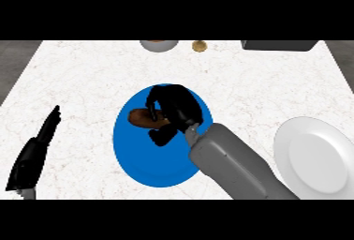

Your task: Pick the sweet potato from the plate and place it in the plate

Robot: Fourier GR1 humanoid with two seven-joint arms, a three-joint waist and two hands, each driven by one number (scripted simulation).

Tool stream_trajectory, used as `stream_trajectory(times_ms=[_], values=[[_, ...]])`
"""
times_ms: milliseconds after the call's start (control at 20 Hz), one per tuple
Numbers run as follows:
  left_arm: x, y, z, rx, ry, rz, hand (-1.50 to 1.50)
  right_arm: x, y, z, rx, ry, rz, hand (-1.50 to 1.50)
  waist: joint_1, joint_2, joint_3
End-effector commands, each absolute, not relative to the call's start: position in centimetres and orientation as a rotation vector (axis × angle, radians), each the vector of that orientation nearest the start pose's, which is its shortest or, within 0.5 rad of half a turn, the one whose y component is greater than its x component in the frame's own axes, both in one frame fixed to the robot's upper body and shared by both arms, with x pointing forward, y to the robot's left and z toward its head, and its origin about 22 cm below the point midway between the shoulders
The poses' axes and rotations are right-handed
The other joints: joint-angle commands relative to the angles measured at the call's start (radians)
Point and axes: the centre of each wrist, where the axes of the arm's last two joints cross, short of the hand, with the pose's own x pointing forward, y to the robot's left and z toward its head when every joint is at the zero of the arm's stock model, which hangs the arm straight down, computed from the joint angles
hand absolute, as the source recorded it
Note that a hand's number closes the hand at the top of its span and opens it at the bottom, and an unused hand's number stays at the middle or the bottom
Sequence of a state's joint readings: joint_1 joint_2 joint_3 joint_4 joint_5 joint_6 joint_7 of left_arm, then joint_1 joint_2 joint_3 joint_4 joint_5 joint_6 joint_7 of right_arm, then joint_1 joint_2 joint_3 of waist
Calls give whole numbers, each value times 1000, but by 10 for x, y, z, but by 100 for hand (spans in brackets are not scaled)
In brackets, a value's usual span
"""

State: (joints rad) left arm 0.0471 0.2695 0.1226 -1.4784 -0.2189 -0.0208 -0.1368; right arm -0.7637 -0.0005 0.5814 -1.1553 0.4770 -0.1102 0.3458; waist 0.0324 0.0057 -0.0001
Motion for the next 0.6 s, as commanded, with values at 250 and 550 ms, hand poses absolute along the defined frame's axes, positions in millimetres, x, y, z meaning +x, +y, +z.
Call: stream_trajectory(times_ms=[250,550], values=[[228,348,12,448,-1533,-341,0,324,-1,46,-315,-1584,942,-150,10,0,0],[227,333,-4,448,-1530,-302,0,337,-13,62,-247,-1719,613,-150,-3,0,1]])
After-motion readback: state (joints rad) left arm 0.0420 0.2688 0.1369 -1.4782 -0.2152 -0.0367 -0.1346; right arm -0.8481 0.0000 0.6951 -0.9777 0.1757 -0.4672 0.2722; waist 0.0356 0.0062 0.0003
